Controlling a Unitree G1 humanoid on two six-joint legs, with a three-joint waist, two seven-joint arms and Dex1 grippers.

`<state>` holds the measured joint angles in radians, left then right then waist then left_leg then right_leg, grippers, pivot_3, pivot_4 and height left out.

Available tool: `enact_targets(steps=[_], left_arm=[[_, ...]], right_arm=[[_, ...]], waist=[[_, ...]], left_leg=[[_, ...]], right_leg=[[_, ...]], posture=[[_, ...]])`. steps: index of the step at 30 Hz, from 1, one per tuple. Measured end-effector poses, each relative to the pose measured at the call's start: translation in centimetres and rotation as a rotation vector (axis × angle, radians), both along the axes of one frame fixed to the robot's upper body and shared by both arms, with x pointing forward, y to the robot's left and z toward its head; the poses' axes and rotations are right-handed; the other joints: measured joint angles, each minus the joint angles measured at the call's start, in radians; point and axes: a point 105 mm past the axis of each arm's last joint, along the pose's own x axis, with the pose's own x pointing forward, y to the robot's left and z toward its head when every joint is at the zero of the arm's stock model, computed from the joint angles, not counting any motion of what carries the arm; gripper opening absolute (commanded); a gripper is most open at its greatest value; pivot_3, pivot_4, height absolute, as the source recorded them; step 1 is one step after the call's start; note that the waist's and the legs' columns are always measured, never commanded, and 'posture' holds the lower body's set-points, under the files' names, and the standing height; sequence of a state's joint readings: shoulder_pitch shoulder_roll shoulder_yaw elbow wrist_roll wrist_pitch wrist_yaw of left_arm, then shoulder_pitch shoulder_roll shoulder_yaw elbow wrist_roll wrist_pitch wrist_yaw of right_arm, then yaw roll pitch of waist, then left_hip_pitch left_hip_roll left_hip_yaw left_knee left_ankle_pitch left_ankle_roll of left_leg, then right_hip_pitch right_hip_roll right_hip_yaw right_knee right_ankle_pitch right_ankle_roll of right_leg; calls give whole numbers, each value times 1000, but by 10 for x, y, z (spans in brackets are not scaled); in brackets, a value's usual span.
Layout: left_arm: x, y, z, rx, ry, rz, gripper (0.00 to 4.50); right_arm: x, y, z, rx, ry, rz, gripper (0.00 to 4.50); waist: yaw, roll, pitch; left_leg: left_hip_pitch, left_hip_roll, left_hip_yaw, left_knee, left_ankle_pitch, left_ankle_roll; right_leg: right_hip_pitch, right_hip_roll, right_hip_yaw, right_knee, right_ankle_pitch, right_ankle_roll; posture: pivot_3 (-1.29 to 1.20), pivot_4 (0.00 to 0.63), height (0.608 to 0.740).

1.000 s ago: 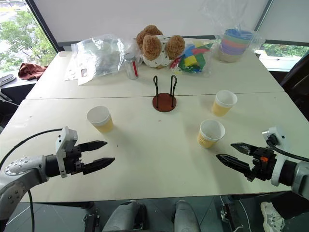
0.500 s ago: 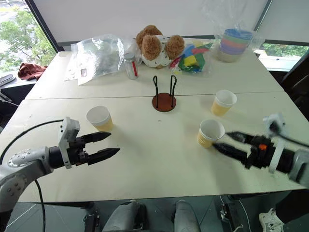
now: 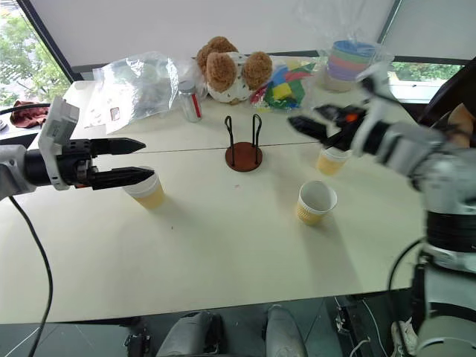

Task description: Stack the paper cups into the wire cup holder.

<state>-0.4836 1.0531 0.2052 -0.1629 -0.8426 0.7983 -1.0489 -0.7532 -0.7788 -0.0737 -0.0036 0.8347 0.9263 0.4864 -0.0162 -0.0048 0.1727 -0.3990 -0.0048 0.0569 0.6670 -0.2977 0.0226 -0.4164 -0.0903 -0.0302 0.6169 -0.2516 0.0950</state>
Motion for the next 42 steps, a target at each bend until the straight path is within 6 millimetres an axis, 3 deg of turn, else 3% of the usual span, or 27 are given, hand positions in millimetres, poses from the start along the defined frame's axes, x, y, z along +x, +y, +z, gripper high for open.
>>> enact_targets(steps=[2,4,9,15,18,20,21,25,29,33,37,42], left_arm=[[3,9,-4,5,6,27,4500],[5,17,-10,10,18,55,4500],[4,24,-21,10,27,84,4500],[1,28,-28,-4,22,120,4500],[1,29,-29,-1,16,136,4500],[2,29,-29,0,3,142,4500],[3,29,-29,1,0,146,4500],[4,29,-29,4,-14,154,4500],[5,26,-28,-8,-28,146,4500],[10,25,-19,-4,-60,142,4500],[17,25,-18,3,-65,134,4500],[21,25,-20,19,-59,122,4500]], right_arm=[[13,7,-20,-28,49,-21,4463],[27,22,-26,-26,53,-23,4463],[49,40,-28,-50,31,-26,4463],[59,61,-29,-13,55,27,4463],[62,68,-30,-5,68,37,3646],[63,72,-33,-2,74,44,2473],[64,73,-35,-3,80,44,2234],[67,72,-39,7,97,26,174],[68,73,-37,23,95,12,29],[59,77,-17,38,52,12,29],[20,92,10,42,-27,48,29],[-18,100,-27,-52,96,-14,29]], waist=[[10,0,0],[4,0,0],[2,0,1],[1,0,1],[0,0,1],[0,0,1],[-1,0,1],[-1,0,1],[-3,0,1],[0,0,1],[1,0,0],[1,-1,0]], left_leg=[[-12,0,-1,3,3,-5],[-15,-1,-1,7,3,-5],[-17,0,-2,15,2,-3],[-16,0,-3,16,2,-3],[-16,0,-3,15,2,-3],[-16,0,-3,15,2,-3],[-16,0,-3,15,2,-3],[-16,0,-3,15,2,-3],[-16,0,-3,15,2,-3],[-17,0,-3,15,2,-3],[-17,0,-5,14,2,-4],[-17,0,-3,16,2,-3]], right_leg=[[-13,0,0,8,0,0],[-15,-1,-1,12,0,0],[-14,-1,-1,13,0,1],[-13,-1,-1,15,1,2],[-13,-1,-1,15,1,2],[-13,-1,-1,15,1,2],[-13,-1,-1,15,1,2],[-13,-2,-2,15,1,2],[-14,-2,-2,15,1,2],[-14,-2,-2,15,1,2],[-14,-2,-2,15,1,2],[-14,-2,-2,16,1,2]], posture=[[0,150,740],[0,150,740],[0,150,740],[0,150,740],[0,150,740],[0,150,740],[0,150,740],[0,150,740],[0,150,740],[0,150,740],[0,150,740],[0,150,740]])
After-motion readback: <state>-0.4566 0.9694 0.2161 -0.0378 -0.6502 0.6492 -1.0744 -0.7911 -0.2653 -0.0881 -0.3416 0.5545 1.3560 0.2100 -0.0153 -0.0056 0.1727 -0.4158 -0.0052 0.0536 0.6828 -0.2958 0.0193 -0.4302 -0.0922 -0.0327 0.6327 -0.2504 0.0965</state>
